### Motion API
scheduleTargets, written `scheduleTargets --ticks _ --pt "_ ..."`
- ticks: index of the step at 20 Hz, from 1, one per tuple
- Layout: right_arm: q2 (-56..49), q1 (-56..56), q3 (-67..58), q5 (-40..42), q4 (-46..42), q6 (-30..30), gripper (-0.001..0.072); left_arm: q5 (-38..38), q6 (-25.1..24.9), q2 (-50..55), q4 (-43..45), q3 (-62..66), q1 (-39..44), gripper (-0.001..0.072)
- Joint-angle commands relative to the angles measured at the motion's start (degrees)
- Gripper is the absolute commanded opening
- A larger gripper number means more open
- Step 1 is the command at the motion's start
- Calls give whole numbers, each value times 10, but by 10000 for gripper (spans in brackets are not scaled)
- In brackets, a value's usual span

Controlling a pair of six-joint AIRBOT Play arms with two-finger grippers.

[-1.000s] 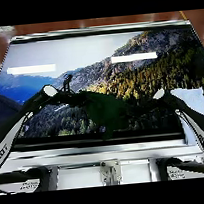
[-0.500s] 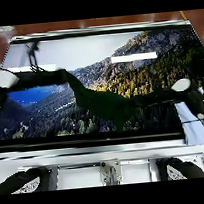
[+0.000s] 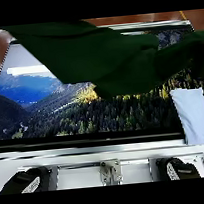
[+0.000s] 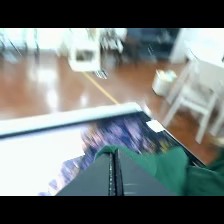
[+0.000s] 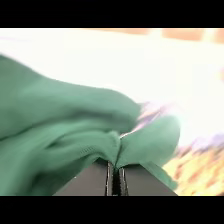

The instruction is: Fold the shirts.

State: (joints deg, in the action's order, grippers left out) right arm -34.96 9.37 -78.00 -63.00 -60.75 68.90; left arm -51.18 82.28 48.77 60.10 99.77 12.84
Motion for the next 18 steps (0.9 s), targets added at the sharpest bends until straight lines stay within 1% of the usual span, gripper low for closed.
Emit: scheduleTargets --ticks 1,4,6,9,10,11,12,13,14,16,18 --pt "49 9 -45 -1 -92 21 62 -42 46 -36 113 19 -1 30" --pt "45 9 -44 -30 -96 27 62 -145 48 -31 155 18 -1 30" --pt "21 9 -44 -79 -90 36 62 -197 48 -27 158 -2 -1 30" --pt "-47 9 -28 -199 -87 39 62 -247 48 -29 166 -81 -1 30" --pt "-69 9 -9 -217 -88 39 63 -258 48 -29 174 -120 -1 30" --pt "-90 9 17 -214 -88 39 62 -259 49 -29 175 -163 -1 30" --pt "-115 9 49 -194 -84 40 63 -254 58 -28 175 -214 -1 30" --pt "-141 9 81 -156 -71 40 63 -244 73 -28 175 -264 0 30" --pt "-167 9 106 -108 -48 43 62 -233 88 -28 175 -319 0 31" --pt "-225 8 141 14 24 56 63 -210 108 -28 174 -423 0 31" --pt "-298 4 145 119 94 88 63 -178 122 -28 156 -513 0 31"
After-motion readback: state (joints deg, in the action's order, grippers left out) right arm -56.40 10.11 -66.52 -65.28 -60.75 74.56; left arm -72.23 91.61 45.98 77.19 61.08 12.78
